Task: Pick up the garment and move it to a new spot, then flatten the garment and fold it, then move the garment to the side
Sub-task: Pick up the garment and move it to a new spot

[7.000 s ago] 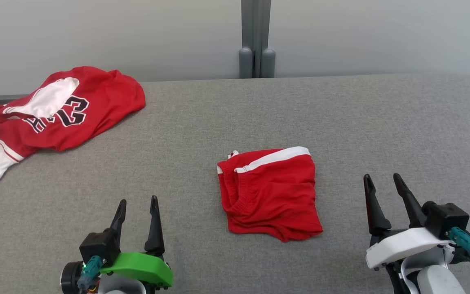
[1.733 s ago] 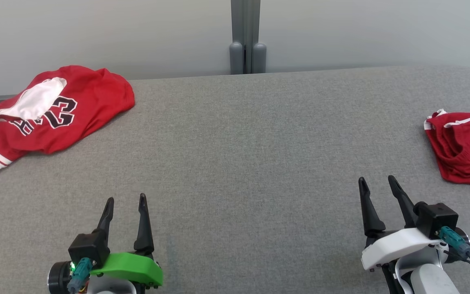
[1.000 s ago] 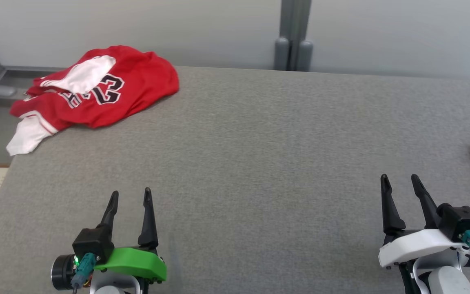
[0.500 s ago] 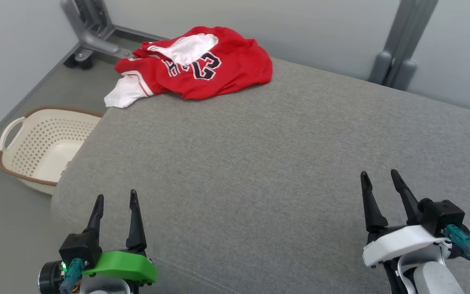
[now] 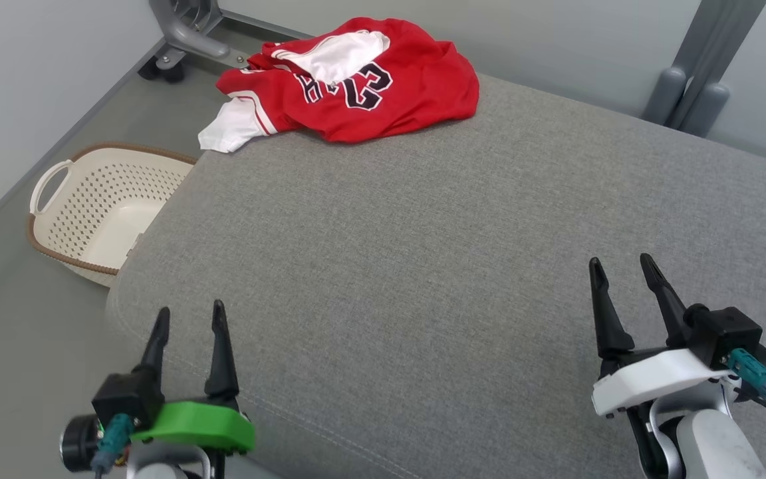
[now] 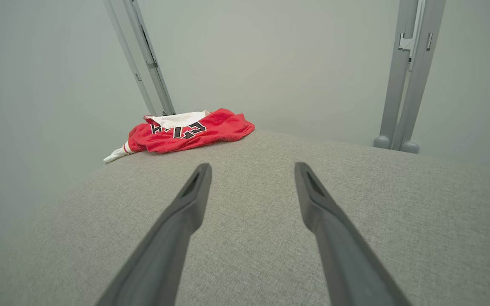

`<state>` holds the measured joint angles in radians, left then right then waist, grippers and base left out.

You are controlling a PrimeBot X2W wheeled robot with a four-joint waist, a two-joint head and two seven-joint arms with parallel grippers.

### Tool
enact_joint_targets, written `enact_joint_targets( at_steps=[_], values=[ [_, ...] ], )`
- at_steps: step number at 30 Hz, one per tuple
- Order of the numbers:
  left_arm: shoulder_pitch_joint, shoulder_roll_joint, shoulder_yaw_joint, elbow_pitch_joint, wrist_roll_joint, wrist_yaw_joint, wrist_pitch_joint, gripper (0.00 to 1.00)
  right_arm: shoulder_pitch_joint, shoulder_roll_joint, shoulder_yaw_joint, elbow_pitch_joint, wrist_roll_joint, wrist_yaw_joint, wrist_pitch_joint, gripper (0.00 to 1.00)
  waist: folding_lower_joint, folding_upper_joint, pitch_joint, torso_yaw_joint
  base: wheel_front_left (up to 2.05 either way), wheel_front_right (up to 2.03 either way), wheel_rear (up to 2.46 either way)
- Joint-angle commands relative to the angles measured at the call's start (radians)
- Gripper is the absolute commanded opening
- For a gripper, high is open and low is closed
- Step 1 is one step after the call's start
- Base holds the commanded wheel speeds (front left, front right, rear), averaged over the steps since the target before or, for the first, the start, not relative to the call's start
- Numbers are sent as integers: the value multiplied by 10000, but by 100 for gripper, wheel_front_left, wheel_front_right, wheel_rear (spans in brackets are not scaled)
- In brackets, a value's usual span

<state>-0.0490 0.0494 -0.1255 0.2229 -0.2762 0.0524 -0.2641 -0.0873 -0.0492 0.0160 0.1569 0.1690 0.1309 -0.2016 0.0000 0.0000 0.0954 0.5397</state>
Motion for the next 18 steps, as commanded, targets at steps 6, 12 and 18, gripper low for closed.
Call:
enact_joint_targets(
  at_steps=[6,12,18],
  values=[
    [-2103,823,702,-116,386,-331,-1,100,-676,-39,-86,-1059,-590,-3,579,100,0,0,1439,-1060,0,0,0],
    [-5366,2462,741,934,861,-963,1093,100,-1429,-81,-17,-2283,-1255,-3,1209,100,0,0,3087,-2210,0,0,0],
    [-8266,3724,859,2621,929,-1319,2708,100,-1972,-314,90,-3325,-1501,-3,1671,100,0,0,4481,-3313,0,0,0]
  ],
)
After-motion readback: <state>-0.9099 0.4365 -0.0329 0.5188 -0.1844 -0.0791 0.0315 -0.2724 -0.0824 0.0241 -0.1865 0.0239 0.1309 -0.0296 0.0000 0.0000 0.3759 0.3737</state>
